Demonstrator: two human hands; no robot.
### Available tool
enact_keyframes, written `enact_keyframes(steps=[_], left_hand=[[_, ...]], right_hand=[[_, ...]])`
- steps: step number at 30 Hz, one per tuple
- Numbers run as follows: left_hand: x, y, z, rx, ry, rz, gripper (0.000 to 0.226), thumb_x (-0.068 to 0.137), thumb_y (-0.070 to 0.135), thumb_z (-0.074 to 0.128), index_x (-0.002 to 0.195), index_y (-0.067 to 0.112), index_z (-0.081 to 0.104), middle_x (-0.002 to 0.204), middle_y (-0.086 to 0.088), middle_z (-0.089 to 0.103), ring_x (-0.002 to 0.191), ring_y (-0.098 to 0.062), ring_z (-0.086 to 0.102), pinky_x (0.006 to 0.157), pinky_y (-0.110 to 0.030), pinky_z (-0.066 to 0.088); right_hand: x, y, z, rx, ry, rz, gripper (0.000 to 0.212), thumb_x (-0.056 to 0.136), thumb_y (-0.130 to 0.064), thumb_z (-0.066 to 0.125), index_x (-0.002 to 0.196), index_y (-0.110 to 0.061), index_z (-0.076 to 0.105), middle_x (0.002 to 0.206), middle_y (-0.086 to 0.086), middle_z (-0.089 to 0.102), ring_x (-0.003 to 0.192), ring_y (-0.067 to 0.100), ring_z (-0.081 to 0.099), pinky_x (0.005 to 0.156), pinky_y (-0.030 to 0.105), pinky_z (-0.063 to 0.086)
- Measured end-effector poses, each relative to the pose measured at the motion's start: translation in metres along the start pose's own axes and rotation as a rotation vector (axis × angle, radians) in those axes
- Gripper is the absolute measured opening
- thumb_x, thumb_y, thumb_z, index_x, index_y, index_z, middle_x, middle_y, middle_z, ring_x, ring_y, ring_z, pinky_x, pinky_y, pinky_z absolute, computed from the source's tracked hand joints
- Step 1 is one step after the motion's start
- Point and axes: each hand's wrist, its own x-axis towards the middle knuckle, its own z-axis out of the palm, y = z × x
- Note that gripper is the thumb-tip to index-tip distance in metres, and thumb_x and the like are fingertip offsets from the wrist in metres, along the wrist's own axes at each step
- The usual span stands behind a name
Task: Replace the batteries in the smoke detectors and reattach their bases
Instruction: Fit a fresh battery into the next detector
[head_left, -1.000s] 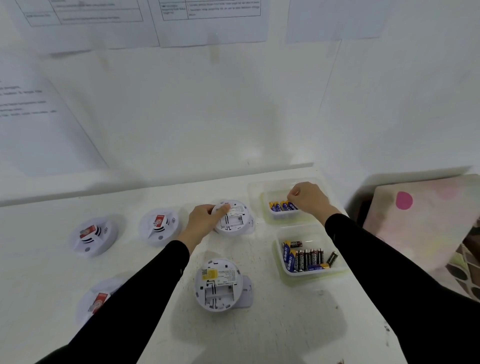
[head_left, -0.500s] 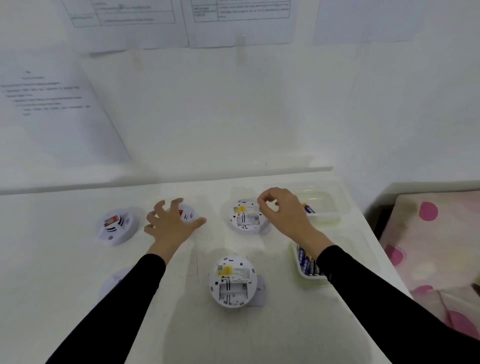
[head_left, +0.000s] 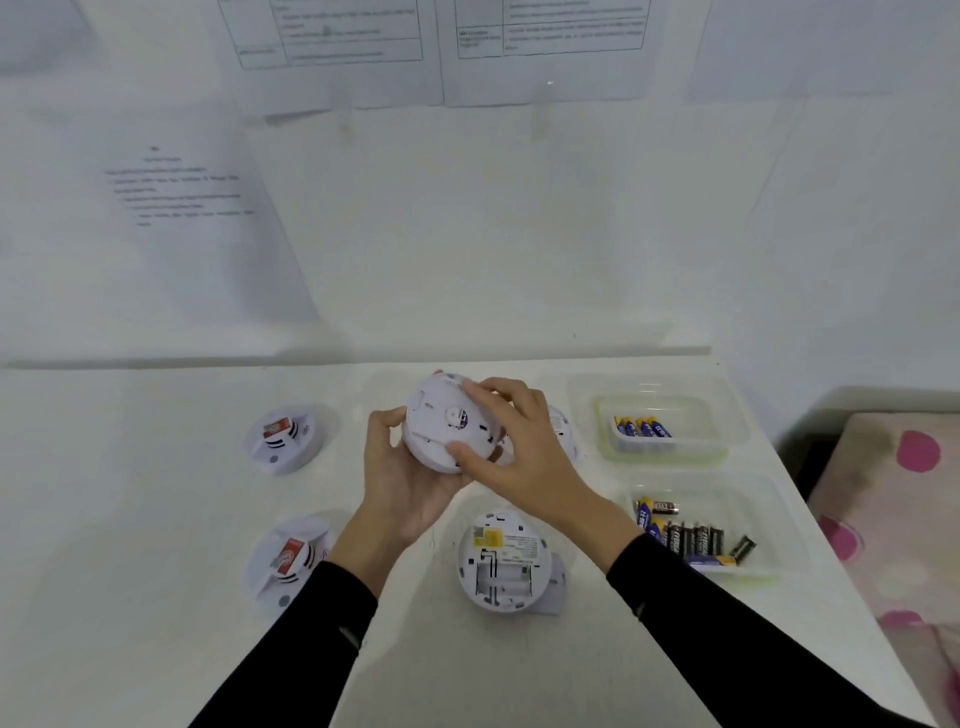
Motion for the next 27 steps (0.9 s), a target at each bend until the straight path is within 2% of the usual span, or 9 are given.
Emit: enact_keyframes(steps=[2,4,8,12,16,20,22,24,27], left_hand=[[-0.002,-0.004,0.006,-0.01,-0.014,0.009,0.056,0.092,0.047,0.038,0.133,0.014,0.057,0.122,-0.019,0.066,0.104,-0.034,0.068,0.079,-0.044,0.06],[0.0,-0.007,0.007,0.029,-0.034,0.022,0.052,0.096,0.053,0.036,0.127,0.018,0.06,0.12,-0.016,0.067,0.103,-0.031,0.069,0.078,-0.043,0.06],[0.004,-0.006,0.005,0.12,-0.025,0.024,0.052,0.097,0.057,0.036,0.127,0.022,0.06,0.125,-0.014,0.065,0.11,-0.031,0.066,0.086,-0.045,0.057],[0.007,-0.004,0.004,0.176,-0.017,0.009,0.047,0.098,0.054,0.036,0.12,0.023,0.063,0.122,-0.012,0.067,0.106,-0.031,0.067,0.089,-0.047,0.049],[0.004,-0.004,0.006,0.162,-0.043,-0.014,0.046,0.1,0.051,0.034,0.118,0.021,0.063,0.115,-0.012,0.07,0.102,-0.03,0.07,0.08,-0.046,0.058],[0.006,-0.002,0.0,0.161,0.012,-0.01,0.048,0.099,0.053,0.036,0.126,0.021,0.061,0.125,-0.014,0.066,0.112,-0.033,0.065,0.087,-0.046,0.055],[0.006,0.001,-0.003,0.141,0.048,0.0,0.056,0.097,0.055,0.038,0.13,0.015,0.059,0.127,-0.017,0.066,0.109,-0.032,0.067,0.082,-0.044,0.058],[0.004,0.008,-0.011,0.102,0.123,0.049,0.061,0.094,0.056,0.039,0.127,0.01,0.06,0.116,-0.017,0.071,0.096,-0.031,0.071,0.072,-0.04,0.061],[-0.002,0.026,-0.028,0.036,0.219,0.142,0.065,0.092,0.059,0.041,0.132,0.012,0.058,0.116,-0.018,0.071,0.102,-0.038,0.067,0.074,-0.042,0.061]], right_hand=[[0.0,-0.006,-0.006,-0.056,-0.016,-0.042,0.069,0.079,-0.048,0.067,0.141,-0.028,0.045,0.126,-0.015,0.036,0.119,0.009,0.033,0.103,0.023,0.035],[0.0,-0.009,-0.012,-0.137,-0.045,-0.076,0.072,0.075,-0.052,0.062,0.141,-0.028,0.045,0.126,-0.01,0.037,0.117,0.01,0.031,0.104,0.032,0.035],[0.002,-0.013,-0.021,-0.232,-0.102,-0.084,0.076,0.067,-0.051,0.056,0.138,-0.03,0.044,0.122,-0.008,0.037,0.11,0.009,0.029,0.102,0.036,0.032],[0.005,-0.013,-0.026,-0.214,-0.134,-0.103,0.073,0.065,-0.044,0.063,0.134,-0.026,0.046,0.117,-0.005,0.04,0.104,0.014,0.033,0.098,0.035,0.033],[0.009,-0.011,-0.03,-0.273,-0.196,-0.181,0.073,0.065,-0.033,0.069,0.133,-0.023,0.046,0.116,-0.002,0.042,0.103,0.016,0.035,0.094,0.032,0.032],[0.013,-0.012,-0.029,-0.231,-0.232,-0.203,0.073,0.066,-0.029,0.072,0.134,-0.02,0.045,0.116,-0.001,0.041,0.104,0.015,0.035,0.095,0.031,0.034],[0.021,-0.013,-0.031,-0.183,-0.235,-0.192,0.073,0.069,-0.026,0.074,0.135,-0.018,0.044,0.12,0.001,0.039,0.11,0.016,0.035,0.099,0.03,0.032],[0.032,-0.011,-0.031,-0.1,-0.176,-0.15,0.071,0.07,-0.024,0.075,0.134,-0.018,0.043,0.123,0.001,0.037,0.116,0.017,0.036,0.104,0.029,0.031],[0.051,0.005,-0.026,0.012,-0.159,0.044,0.067,0.075,-0.016,0.072,0.135,-0.018,0.043,0.127,-0.001,0.033,0.122,0.014,0.035,0.104,0.022,0.034]])
